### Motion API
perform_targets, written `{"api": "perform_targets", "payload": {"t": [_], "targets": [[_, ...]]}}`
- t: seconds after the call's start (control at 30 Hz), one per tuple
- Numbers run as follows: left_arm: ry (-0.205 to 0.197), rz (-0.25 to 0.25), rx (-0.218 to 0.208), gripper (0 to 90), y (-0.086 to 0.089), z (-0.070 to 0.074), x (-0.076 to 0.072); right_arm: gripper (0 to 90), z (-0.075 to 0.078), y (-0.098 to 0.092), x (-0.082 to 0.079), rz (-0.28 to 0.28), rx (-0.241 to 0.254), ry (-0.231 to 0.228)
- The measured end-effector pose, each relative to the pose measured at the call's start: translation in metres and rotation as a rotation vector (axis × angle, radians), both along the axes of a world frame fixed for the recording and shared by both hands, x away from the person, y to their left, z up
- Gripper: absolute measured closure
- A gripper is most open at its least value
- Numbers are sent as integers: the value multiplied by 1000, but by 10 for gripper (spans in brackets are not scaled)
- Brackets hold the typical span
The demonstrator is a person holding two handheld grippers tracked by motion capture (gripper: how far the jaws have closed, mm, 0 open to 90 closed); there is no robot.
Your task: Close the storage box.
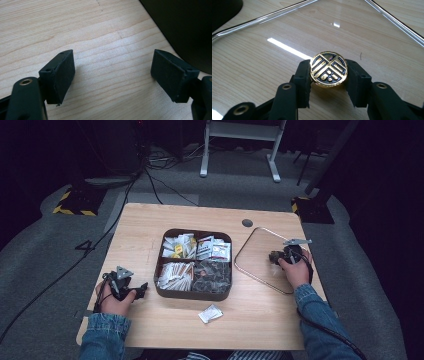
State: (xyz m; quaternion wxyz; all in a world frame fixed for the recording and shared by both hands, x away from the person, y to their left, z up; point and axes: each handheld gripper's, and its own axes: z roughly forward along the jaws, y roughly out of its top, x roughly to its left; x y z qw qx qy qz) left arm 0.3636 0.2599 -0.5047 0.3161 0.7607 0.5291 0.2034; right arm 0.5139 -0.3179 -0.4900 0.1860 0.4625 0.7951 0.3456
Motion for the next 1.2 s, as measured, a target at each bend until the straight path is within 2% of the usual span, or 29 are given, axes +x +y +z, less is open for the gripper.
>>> {"api": "perform_targets", "payload": {"t": [0.3,0.4,0.43,0.5,0.53,0.57,0.63,0.67,0.73,0.97,1.2], "targets": [[0,0,-1,200,0,0,0,591,7,-2,0,11,8,-10],[0,-1,-2,200,0,0,0,591,16,-1,-1,29,12,-26],[0,-1,-2,199,0,0,0,591,25,0,-3,39,11,-47],[0,-1,-2,199,0,0,0,591,32,0,-4,43,14,-61],[0,-1,-2,199,0,0,0,591,32,0,-4,43,14,-61],[0,-1,-2,199,0,0,0,591,40,0,-5,53,27,-73],[0,-1,-2,199,0,0,0,591,43,1,-5,55,30,-74],[0,-1,-2,199,0,0,0,591,50,2,-7,67,35,-84],[0,-1,-2,199,0,0,0,591,53,2,-7,72,35,-85],[0,-2,-2,199,0,0,0,590,78,10,-12,123,60,-104],[1,-2,-3,199,0,0,0,591,92,21,-16,160,65,-112]]}}
